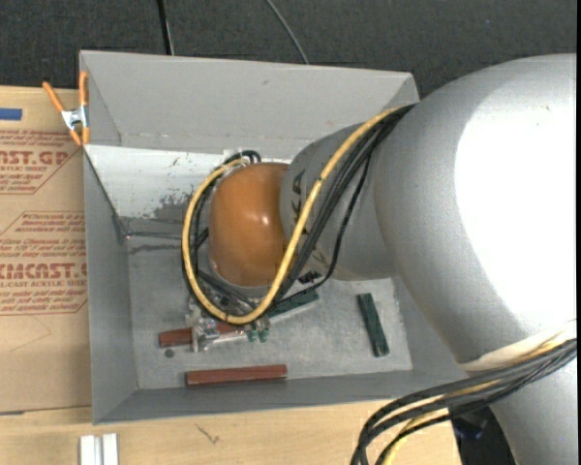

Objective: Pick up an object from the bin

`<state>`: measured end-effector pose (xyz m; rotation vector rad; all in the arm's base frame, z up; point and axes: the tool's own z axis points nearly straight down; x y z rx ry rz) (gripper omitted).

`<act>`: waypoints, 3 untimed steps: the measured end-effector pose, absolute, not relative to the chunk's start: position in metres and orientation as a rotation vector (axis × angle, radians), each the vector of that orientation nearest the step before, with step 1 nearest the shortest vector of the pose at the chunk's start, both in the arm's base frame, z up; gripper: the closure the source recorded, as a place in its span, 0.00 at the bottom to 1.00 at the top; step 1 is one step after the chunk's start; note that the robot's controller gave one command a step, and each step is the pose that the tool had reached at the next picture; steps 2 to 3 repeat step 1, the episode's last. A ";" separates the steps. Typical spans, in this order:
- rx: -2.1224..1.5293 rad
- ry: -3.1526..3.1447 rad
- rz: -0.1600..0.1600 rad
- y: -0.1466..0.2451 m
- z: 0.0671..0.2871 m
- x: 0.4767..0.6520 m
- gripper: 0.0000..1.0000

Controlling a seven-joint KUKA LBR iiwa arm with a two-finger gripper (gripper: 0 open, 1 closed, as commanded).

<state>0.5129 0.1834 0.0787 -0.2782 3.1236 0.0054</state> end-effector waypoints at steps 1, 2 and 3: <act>-0.328 3.123 0.000 0.192 0.288 0.516 1.00; -0.328 3.123 0.000 0.192 0.288 0.516 1.00; -0.328 3.123 0.000 0.192 0.288 0.516 1.00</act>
Offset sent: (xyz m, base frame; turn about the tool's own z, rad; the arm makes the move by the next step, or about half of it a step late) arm 0.0000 0.0000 0.0000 0.0000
